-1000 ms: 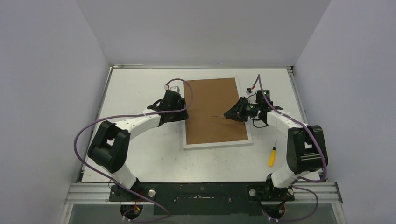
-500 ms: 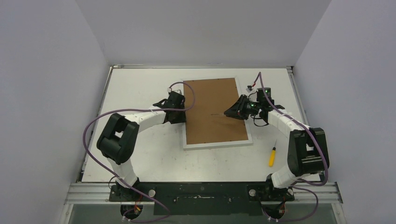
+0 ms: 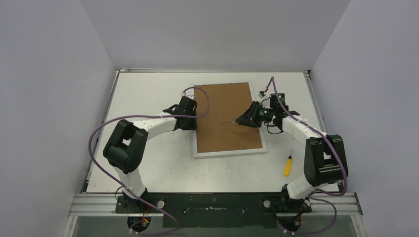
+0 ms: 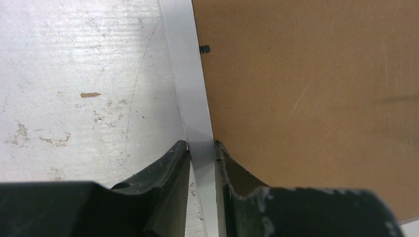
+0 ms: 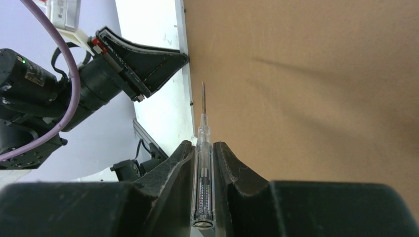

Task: Take the photo out of the frame
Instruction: Release the photo frame item from the photo frame.

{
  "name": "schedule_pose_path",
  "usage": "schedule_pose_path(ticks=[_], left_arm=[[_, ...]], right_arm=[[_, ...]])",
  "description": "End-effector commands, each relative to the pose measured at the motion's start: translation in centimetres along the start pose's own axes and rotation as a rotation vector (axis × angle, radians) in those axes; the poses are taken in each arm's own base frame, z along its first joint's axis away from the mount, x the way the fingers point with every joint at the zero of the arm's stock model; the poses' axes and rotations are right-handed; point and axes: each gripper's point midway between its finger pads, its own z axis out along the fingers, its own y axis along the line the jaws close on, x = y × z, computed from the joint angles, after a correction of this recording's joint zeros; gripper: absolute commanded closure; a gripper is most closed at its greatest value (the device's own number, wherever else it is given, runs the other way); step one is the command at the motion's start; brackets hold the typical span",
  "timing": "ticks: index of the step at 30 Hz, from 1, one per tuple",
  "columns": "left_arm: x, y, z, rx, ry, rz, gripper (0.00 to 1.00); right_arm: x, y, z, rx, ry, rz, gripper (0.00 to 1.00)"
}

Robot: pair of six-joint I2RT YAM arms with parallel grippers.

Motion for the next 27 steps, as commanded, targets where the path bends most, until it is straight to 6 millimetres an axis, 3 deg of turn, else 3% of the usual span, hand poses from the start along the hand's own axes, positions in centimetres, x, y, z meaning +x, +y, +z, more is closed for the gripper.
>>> schedule_pose_path(ticks=[1,7,16,24,27], left_arm=[[1.8,-0.7,-0.2,-0.015,0.038,0.115,0.9],[4.0,-0.5,-2.2,-0.019,0.054,0.148,0.91],[6.1,0.7,-5.2,0.019,0.025,0.131,0.89],[4.0,-1.8,-7.1,0.146,-0.055,0.054,0.59],[2.7,-1.9,-8.0,0.198,-0.097,-0.01,0.53]], right_arm=[[0.8,1.7,1.3,-0.017,0.043,-0.089,0.95],[2.6,3.0,3.7,-0.023,0.106,-0.125,0.95],[3.1,3.0,5.2,-0.05,0.137,-0.113,0.95],[3.6,3.7,7.9,-0.076,0.212,-0.142,0.95],[3.6,3.6,8.9,-0.088,0.239,-0.143,0.95]])
